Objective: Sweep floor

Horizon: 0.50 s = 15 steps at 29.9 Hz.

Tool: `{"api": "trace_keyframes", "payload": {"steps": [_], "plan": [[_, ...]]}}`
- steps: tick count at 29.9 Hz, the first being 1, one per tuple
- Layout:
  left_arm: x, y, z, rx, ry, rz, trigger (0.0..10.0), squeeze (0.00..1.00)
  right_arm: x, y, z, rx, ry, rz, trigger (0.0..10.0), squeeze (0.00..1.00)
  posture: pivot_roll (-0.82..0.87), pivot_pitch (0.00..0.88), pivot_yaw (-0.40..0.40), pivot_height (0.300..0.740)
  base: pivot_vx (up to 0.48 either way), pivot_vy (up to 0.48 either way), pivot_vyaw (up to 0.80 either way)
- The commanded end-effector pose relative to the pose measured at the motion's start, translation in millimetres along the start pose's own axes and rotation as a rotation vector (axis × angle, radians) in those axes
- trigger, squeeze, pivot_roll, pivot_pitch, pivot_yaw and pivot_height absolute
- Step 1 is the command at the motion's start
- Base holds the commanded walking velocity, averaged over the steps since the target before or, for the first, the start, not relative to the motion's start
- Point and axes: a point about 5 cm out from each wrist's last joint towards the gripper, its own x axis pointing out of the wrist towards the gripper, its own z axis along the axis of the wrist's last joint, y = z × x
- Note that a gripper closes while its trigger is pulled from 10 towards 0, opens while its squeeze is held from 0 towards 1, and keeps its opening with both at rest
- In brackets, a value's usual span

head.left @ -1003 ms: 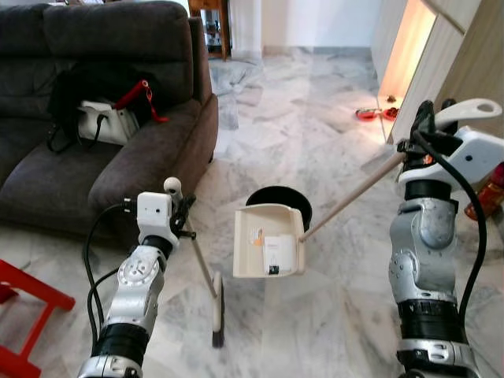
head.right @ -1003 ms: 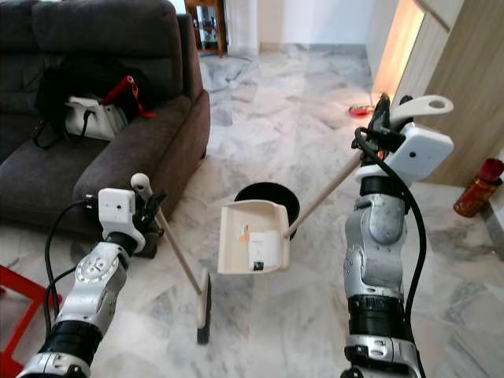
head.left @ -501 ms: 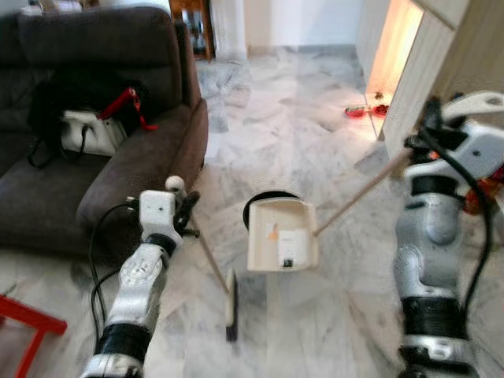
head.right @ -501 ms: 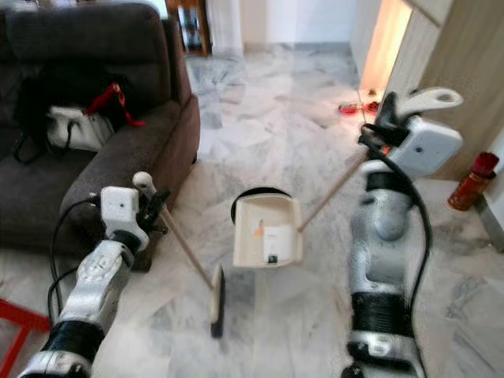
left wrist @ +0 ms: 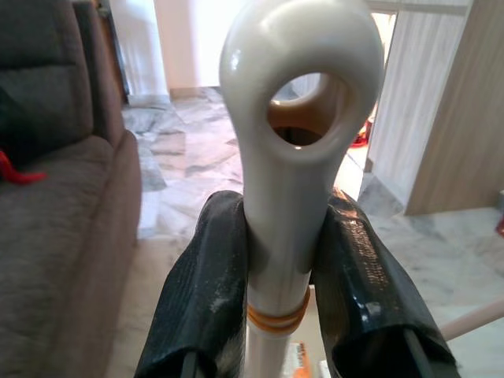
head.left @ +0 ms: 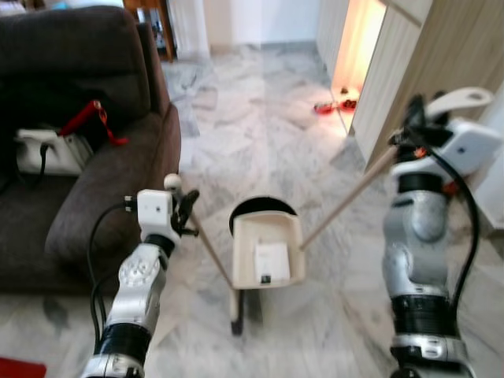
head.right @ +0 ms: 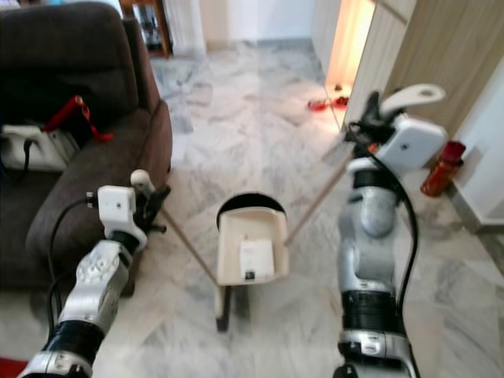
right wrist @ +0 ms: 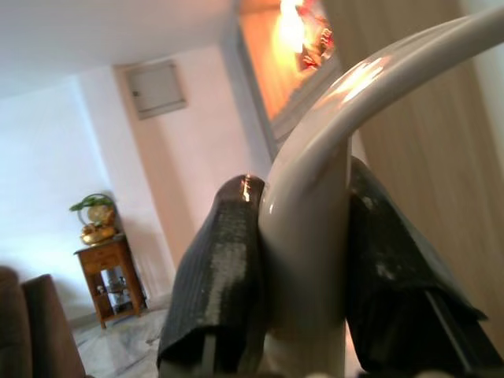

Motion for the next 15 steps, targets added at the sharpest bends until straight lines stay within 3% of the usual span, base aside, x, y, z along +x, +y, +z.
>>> {"api": "trace_keyframes", "payload": {"steps": [1,15], "plan": [[3.6,2.3,7.3,0.026,-0.028,-0.011,10.0,0.0,6.3,4.1,21.0,0.036,-0.102,0.001,10.0,0.0,-0.15,0.0,0.096,0.74,0.0,0.0,0.0],[5.6,2.9,13.2,0.045,-0.052,-0.014,10.0,0.0,7.1,6.3,18.3,0.06,-0.09,0.013,10.0,0.0,-0.06,0.0,0.088,0.74,0.0,0.0,0.0]]}}
